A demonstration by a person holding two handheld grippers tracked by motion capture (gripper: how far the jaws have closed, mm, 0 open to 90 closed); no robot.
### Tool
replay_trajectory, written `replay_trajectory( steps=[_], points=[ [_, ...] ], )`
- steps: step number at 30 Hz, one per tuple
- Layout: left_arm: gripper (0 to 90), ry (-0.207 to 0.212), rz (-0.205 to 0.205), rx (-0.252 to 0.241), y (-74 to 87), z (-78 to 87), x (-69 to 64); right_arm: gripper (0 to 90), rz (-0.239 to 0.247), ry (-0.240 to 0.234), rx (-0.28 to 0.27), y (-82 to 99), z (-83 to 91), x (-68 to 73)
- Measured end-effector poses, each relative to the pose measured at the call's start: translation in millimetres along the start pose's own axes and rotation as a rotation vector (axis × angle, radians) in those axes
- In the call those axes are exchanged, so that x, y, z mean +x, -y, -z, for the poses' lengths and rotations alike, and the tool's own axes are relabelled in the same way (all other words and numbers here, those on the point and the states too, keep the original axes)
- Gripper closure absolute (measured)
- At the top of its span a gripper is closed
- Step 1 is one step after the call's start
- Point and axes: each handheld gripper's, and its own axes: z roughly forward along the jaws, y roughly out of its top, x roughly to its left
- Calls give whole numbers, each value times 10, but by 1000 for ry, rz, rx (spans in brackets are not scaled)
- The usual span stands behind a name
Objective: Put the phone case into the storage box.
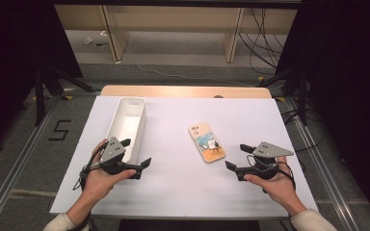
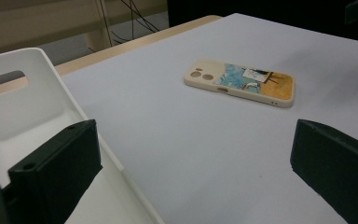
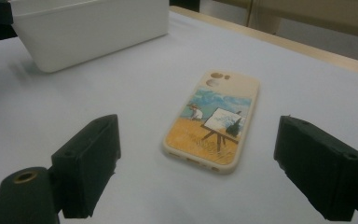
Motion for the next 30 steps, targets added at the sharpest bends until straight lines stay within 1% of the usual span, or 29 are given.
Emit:
replay_trajectory(
  steps=[5, 7, 9, 10, 11, 12, 13, 16, 18, 20, 21, 22, 26, 27, 28, 30],
  points=[
    [9, -2, -1, 0, -1, 0, 0, 153, -4, 11, 11, -8, -24, -18],
    [9, -3, -2, 0, -1, -1, 0, 150, -1, 22, 19, -15, -49, -28],
    [9, -3, -1, 0, -2, -1, -1, 149, -2, 26, 33, -24, -84, -37],
    [9, -3, -1, 0, -2, -2, 0, 144, 4, 34, 48, -37, -128, -49],
    [9, -3, 0, 0, -1, -2, 0, 144, 4, 34, 48, -37, -128, -49],
    [9, -3, 0, 0, 0, -3, 1, 142, 4, 48, 55, -49, -162, -66],
    [9, -2, 0, 1, 1, -4, 2, 142, 4, 48, 55, -49, -162, -66],
    [9, -1, -2, 2, 3, -5, 1, 129, -4, 71, 72, -82, -224, -104],
    [9, -1, -3, 2, 1, -6, 0, 127, -9, 74, 75, -92, -248, -111],
    [9, -2, -1, 1, 1, -6, -1, 122, -10, 74, 87, -114, -317, -119],
    [9, -3, -1, 1, 0, -5, 0, 114, -7, 73, 97, -134, -382, -121],
    [9, -2, 1, 0, 0, -4, 1, 114, -7, 73, 97, -134, -382, -121],
    [9, -2, 2, -1, 2, -1, 2, 113, -6, 73, 117, -188, -545, -123],
    [9, -3, 1, -2, 1, 0, 2, 113, -6, 73, 117, -188, -545, -123],
    [9, -2, 1, -2, 1, 0, 2, 111, -8, 72, 125, -205, -600, -124],
    [9, -2, 0, -2, 1, -1, 4, 111, -7, 75, 131, -220, -647, -131]
  ],
)
